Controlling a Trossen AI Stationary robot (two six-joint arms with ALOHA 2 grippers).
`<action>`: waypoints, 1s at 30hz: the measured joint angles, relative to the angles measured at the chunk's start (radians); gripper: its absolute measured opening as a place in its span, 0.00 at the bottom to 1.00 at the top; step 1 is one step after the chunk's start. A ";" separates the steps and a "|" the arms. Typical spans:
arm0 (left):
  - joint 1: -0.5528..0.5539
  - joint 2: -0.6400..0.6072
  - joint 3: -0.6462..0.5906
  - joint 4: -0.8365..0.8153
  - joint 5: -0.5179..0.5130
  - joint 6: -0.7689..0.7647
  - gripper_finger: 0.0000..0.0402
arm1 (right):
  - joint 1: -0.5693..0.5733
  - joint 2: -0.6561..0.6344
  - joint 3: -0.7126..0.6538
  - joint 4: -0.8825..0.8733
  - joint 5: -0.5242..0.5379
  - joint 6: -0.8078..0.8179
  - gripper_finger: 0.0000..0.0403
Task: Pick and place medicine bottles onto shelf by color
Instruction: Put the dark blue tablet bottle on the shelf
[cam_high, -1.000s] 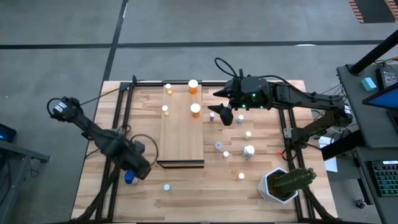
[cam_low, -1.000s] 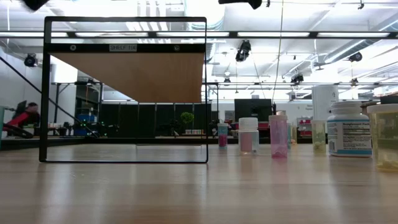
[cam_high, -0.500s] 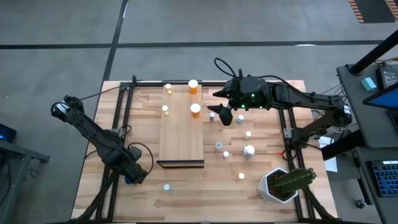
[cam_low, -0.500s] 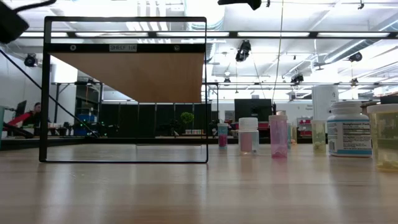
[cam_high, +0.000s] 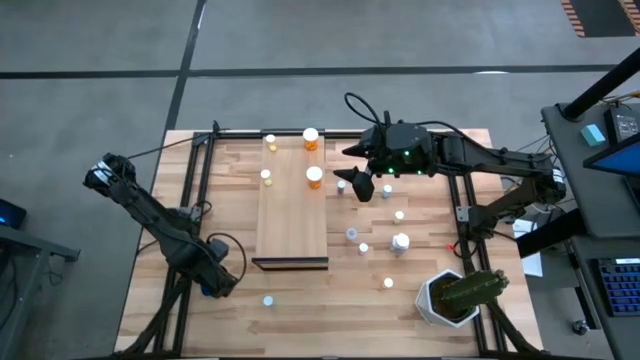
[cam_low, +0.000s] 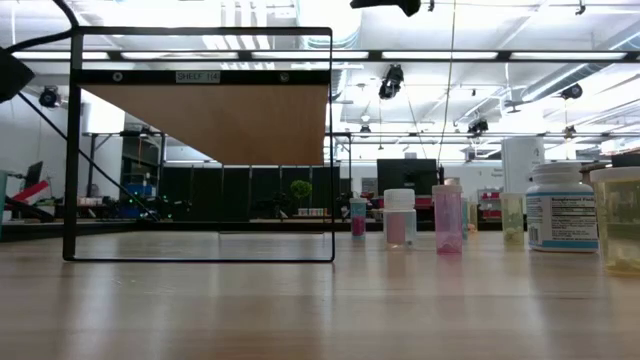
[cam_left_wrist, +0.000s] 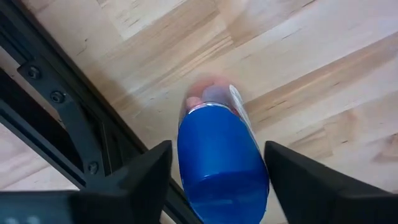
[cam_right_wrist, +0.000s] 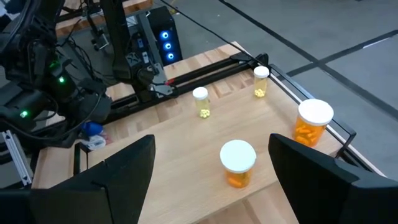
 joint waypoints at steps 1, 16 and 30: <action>0.000 0.000 0.000 0.004 0.000 0.000 0.53 | 0.000 0.000 0.000 0.000 0.000 0.001 0.75; 0.026 -0.020 0.243 0.015 0.237 0.296 0.41 | 0.000 0.000 0.000 -0.002 0.025 -0.001 0.75; 0.193 0.003 0.777 -0.077 0.334 0.552 0.41 | 0.000 0.000 0.000 0.000 0.053 0.005 0.75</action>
